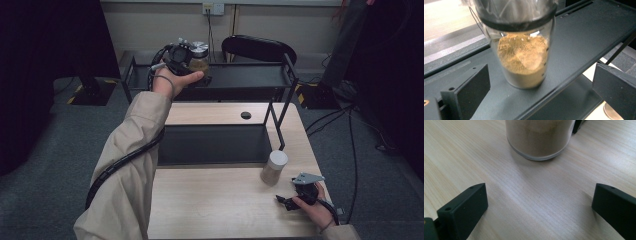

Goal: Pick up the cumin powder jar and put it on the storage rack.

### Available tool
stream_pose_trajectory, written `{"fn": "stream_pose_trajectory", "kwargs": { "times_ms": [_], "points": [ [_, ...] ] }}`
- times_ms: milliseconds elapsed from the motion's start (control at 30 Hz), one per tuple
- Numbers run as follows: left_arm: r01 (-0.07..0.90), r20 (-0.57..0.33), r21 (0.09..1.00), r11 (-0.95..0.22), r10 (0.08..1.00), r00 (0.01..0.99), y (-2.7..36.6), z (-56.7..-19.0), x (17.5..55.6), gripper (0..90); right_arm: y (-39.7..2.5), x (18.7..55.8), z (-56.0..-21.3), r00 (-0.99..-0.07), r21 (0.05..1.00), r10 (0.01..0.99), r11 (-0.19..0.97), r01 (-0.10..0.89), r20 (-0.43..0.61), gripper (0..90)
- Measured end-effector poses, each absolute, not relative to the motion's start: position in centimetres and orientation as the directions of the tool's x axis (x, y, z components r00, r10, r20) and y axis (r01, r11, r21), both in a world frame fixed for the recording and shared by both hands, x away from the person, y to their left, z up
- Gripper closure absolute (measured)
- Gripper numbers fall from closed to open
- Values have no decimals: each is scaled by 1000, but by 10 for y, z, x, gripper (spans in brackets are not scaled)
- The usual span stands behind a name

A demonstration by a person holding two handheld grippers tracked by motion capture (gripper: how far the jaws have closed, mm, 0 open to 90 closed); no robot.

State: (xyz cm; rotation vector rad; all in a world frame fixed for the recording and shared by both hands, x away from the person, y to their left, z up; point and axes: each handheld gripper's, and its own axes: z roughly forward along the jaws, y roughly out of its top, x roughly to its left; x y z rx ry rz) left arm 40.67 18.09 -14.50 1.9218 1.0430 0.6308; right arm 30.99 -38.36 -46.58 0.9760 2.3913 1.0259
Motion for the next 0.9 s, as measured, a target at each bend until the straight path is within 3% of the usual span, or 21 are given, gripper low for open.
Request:
{"fn": "stream_pose_trajectory", "kwargs": {
  "times_ms": [900],
  "points": [
    [371, 84, 853, -367, 798, 597, 201, -172, 359, 11, -384, 310, -466, -696, 740, 716, 496, 454, -53, 0]
  ]
}}
